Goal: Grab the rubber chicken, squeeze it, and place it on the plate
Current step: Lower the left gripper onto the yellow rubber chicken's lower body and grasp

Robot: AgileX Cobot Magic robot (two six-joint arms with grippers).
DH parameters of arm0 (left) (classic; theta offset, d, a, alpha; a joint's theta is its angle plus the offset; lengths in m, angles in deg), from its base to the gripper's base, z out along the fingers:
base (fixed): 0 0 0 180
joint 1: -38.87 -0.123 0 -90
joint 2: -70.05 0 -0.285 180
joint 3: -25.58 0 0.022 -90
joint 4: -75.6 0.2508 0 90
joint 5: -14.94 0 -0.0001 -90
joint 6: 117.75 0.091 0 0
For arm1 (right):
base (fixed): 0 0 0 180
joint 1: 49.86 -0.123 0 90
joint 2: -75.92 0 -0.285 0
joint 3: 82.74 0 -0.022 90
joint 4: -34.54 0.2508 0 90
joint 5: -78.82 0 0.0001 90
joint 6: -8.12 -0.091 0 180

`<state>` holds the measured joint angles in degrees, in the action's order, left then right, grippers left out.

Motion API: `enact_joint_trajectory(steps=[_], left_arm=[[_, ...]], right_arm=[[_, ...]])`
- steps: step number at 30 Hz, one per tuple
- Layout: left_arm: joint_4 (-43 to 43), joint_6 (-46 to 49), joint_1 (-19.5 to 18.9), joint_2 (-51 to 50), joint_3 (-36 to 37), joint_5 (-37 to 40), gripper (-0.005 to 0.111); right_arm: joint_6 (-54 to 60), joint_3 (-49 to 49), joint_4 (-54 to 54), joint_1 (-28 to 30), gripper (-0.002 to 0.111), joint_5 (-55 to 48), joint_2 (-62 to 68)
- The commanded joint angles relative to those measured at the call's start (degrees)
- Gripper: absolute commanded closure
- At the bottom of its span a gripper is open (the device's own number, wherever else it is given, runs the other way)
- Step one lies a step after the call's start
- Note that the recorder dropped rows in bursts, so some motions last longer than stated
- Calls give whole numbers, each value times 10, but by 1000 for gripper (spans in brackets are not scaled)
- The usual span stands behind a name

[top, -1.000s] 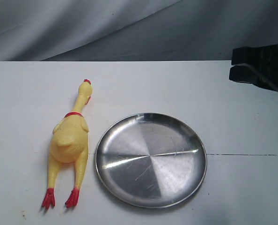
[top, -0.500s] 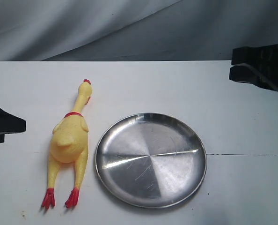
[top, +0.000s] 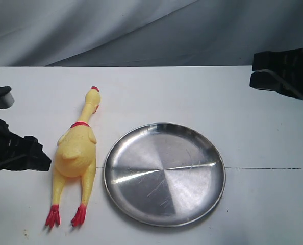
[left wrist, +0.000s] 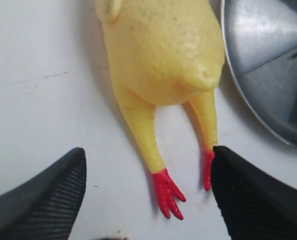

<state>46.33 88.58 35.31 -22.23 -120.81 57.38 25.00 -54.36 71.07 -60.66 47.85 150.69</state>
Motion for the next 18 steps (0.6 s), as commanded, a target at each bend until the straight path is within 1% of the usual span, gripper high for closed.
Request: enact_joint_trajectory(steps=[1,5,11,14,15,16,18], left_arm=[[35,-36,38,-30,-18,-6,40],[38,-36,64,-59,-18,-7,40],[41,-36,65,-97,-18,-35,39],[41,-36,65,-110,-18,-39,31],[41,-36,65,-119,-18,-47,26],[41,-36,65,-124,-18,-50,24],[41,-32,65,-137,-18,-53,23]], right_arm=[[6,-3,1,-1,108,1,0],[8,-3,1,-1,108,1,0],[9,-3,-1,-1,108,1,0],[9,-3,-3,-1,108,1,0],[9,-3,-3,-1,108,1,0],[9,-3,-3,-1,108,1,0],[9,-3,-3,-1,108,2,0]])
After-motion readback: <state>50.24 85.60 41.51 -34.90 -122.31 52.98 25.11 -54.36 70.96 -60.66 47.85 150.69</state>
